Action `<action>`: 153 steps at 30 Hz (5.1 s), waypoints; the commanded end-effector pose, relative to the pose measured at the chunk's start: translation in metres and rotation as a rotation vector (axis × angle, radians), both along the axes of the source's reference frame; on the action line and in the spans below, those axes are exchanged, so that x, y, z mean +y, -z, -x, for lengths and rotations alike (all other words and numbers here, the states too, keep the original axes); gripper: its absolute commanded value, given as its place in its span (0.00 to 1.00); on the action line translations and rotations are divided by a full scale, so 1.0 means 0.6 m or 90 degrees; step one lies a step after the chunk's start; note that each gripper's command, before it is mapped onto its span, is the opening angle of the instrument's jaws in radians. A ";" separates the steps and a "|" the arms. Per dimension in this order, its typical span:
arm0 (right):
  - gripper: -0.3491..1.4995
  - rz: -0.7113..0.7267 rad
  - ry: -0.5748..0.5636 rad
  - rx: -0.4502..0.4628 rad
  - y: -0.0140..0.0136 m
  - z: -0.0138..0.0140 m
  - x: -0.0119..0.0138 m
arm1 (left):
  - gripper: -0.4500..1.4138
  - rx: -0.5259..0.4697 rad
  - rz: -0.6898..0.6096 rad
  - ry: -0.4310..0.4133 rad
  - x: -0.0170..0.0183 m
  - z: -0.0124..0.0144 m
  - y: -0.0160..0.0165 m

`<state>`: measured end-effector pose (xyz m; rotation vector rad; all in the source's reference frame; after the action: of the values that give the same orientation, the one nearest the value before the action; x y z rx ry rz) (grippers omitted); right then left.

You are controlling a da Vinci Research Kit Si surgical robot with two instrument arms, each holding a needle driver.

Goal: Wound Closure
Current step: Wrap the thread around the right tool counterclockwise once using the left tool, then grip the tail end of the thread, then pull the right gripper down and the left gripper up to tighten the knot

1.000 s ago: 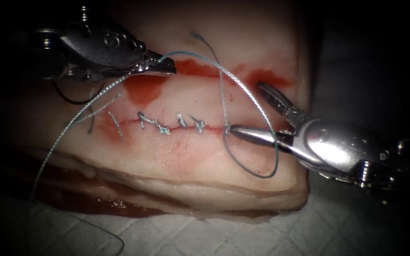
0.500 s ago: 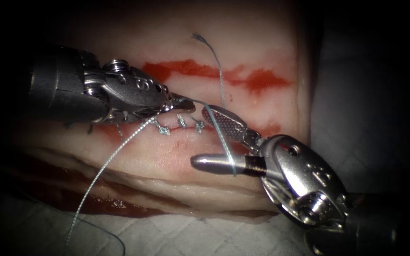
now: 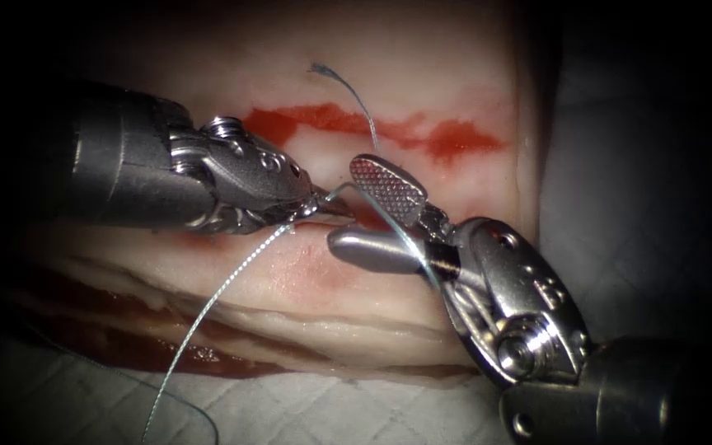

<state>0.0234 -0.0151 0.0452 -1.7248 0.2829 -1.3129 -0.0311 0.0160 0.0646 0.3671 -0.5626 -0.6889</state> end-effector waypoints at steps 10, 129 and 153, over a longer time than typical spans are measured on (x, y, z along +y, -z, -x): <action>0.66 -0.020 0.061 -0.067 -0.0052 -0.0021 -0.0033 | 0.00 -0.078 0.092 0.057 0.0041 0.0007 0.0038; 0.00 0.189 0.287 -0.455 -0.0151 -0.0026 -0.0133 | 0.00 0.674 0.633 -0.069 0.0563 0.0094 -0.0215; 0.00 0.094 0.376 -0.408 -0.0173 -0.0034 -0.0198 | 0.00 0.859 0.687 -0.240 0.0611 0.0235 -0.0323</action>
<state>0.0245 -0.0271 0.0553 -1.2692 0.3475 -2.2809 -0.0452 0.0516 0.0844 -0.9582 0.4834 -0.0654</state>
